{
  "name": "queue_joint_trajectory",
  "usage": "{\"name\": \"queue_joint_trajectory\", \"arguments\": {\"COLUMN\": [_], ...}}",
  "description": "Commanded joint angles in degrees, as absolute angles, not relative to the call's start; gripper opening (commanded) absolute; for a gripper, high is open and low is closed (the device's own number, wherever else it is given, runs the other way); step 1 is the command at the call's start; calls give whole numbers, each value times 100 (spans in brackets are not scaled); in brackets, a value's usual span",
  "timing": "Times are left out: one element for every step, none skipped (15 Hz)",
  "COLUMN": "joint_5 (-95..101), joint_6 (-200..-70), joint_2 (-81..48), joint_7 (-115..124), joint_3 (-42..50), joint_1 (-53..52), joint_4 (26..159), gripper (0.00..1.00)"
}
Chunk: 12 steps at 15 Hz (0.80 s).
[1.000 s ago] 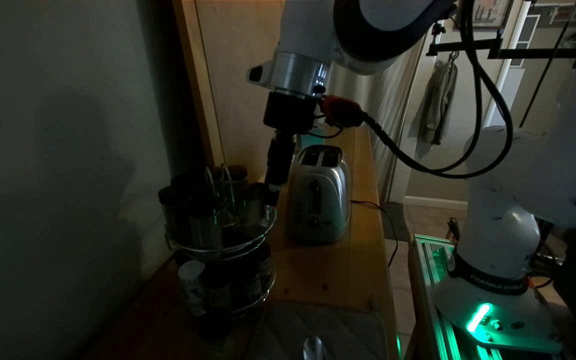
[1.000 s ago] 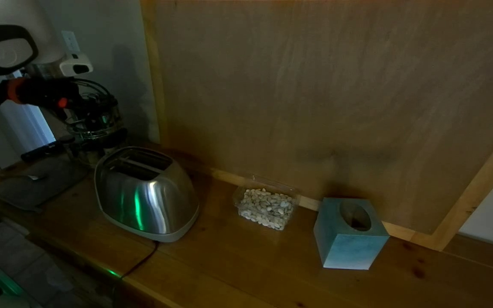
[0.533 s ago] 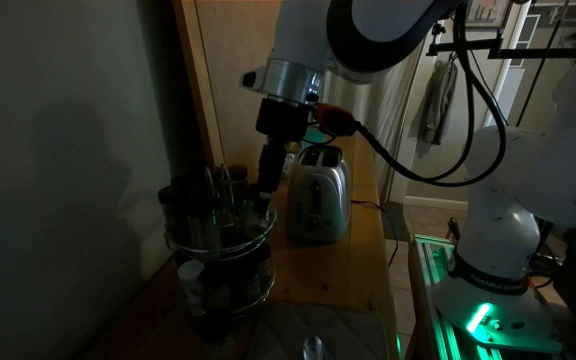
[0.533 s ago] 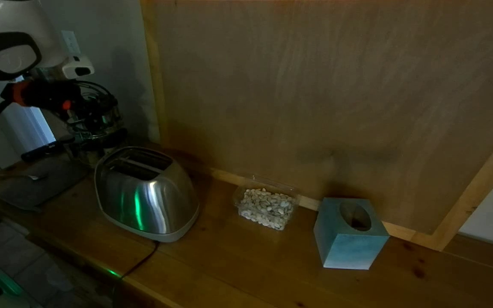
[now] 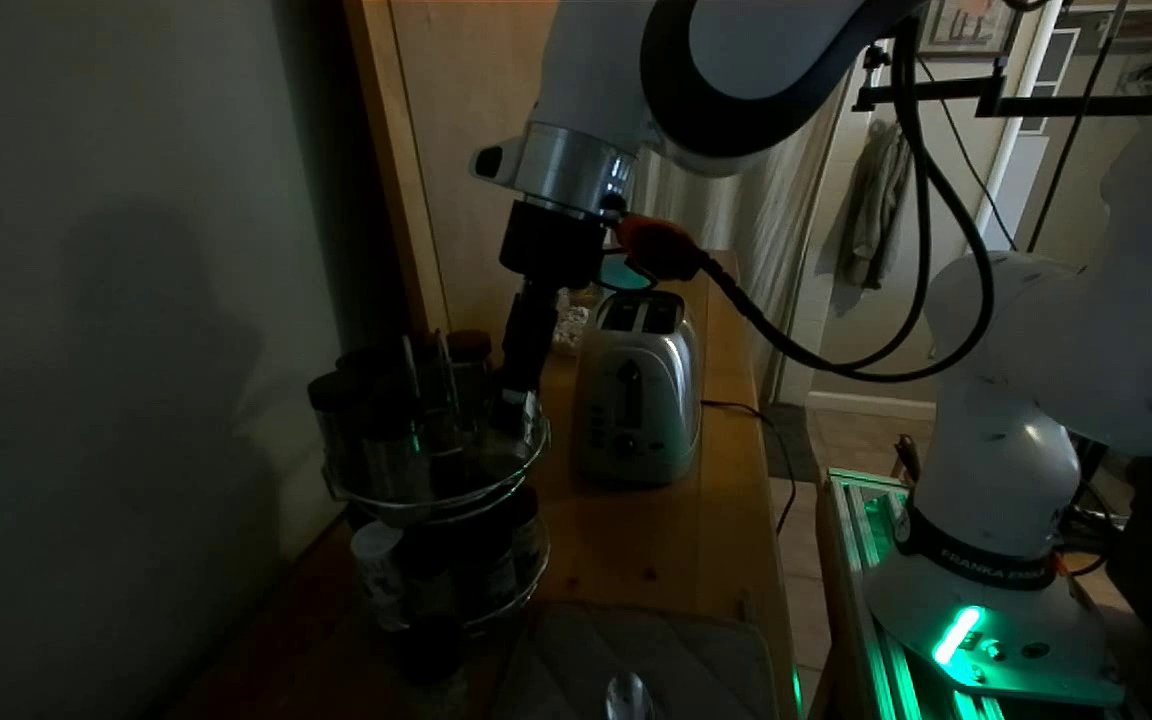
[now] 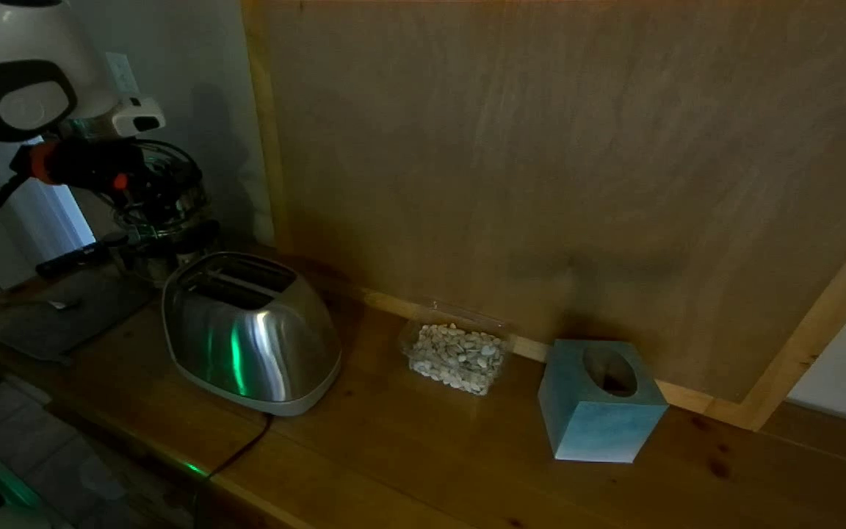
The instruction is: Straighten the tilted spice bottle on the rack
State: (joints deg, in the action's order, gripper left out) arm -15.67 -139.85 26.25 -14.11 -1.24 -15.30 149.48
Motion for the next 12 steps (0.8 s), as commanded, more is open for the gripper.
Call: {"name": "queue_joint_trajectory", "arguments": {"joint_5": [-1585,-1587,-1628,-1630,-1650,-1669,-1666,-1655,-1627,-1623,-1612,-1595], "joint_6": [-14073,-14071,-14041,-14022,-13980,-13953,-13902,-13841,-13799,-13721,-13657,-13593], "joint_2": [2425,2440,2468,2499,2542,2550,2578,2600,2601,2619,2644,2662], "joint_7": [-1443,-1441,-1459,-1462,-1472,-1485,-1482,-1466,-1435,-1418,-1404,-1382], "joint_3": [-152,-147,-122,-114,-94,-76,-69,-68,-78,-76,-83,-95], "joint_1": [-1534,-1531,-1545,-1545,-1557,-1566,-1565,-1559,-1538,-1529,-1516,-1492], "joint_4": [14902,14890,14873,14861,14849,14844,14827,14814,14807,14781,14759,14736], "gripper": [64,59,55,50,46,45,43,41,40,40,37,38]}}
